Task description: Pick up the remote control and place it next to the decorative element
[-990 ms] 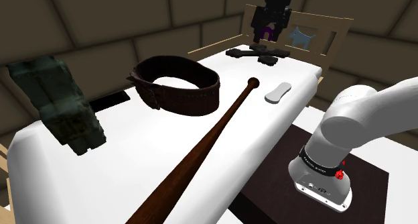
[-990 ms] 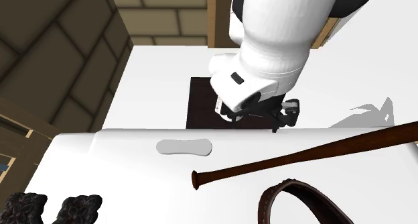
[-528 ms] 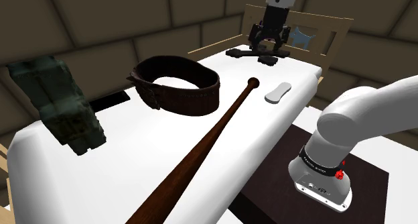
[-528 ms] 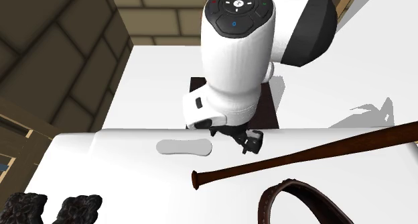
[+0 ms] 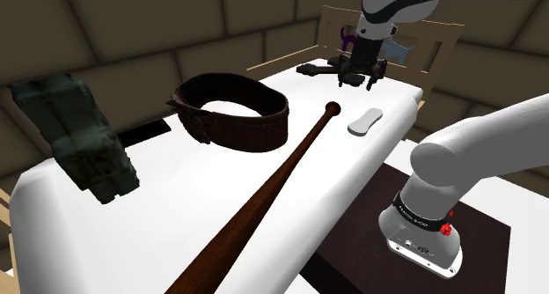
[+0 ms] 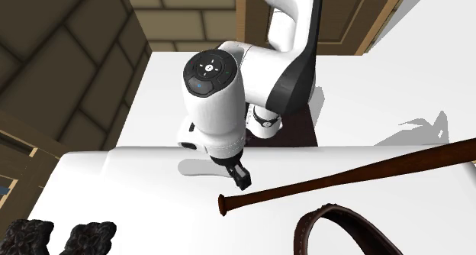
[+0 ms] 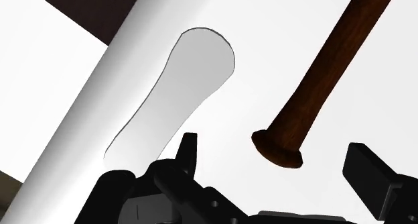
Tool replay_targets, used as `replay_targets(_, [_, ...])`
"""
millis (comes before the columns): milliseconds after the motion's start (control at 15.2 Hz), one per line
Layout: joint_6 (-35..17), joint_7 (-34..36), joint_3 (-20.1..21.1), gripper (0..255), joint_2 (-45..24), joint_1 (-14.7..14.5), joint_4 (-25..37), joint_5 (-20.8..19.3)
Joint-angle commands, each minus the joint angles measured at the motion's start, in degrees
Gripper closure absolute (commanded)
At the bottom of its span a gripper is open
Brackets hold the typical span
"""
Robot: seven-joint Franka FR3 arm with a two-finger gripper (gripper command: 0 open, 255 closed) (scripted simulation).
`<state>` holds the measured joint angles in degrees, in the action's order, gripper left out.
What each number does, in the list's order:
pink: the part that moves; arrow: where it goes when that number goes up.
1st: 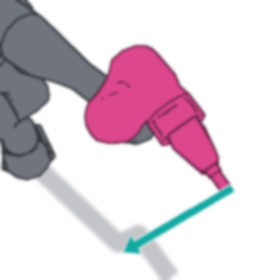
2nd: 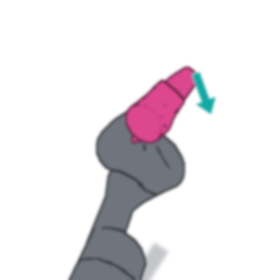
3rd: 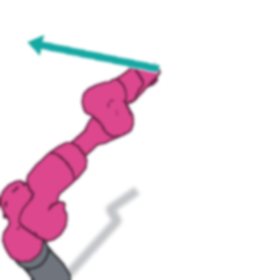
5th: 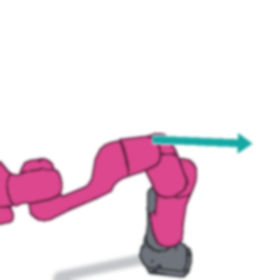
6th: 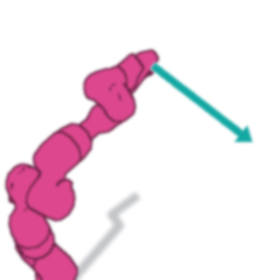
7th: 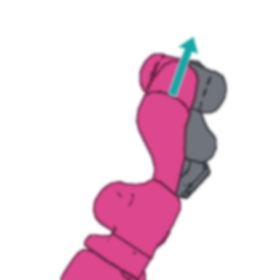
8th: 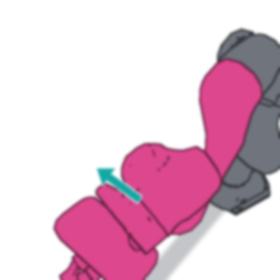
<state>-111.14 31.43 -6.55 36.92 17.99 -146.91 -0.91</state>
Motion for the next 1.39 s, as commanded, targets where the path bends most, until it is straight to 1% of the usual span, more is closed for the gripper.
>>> replay_targets(0, [-3.0,3.5,-0.4,0,-0.6,2.4,-2.4,-0.6])
replay_targets(594, [-16.3,17.5,-2.6,0,-5.6,13.0,-11.2,-3.8])
replay_targets(1056, [-23.5,17.3,-3.1,0,-9.9,12.9,-14.1,-3.8])
replay_targets(1320, [-24.1,17.3,-3.1,0,-10.3,12.9,-14.3,-3.8])
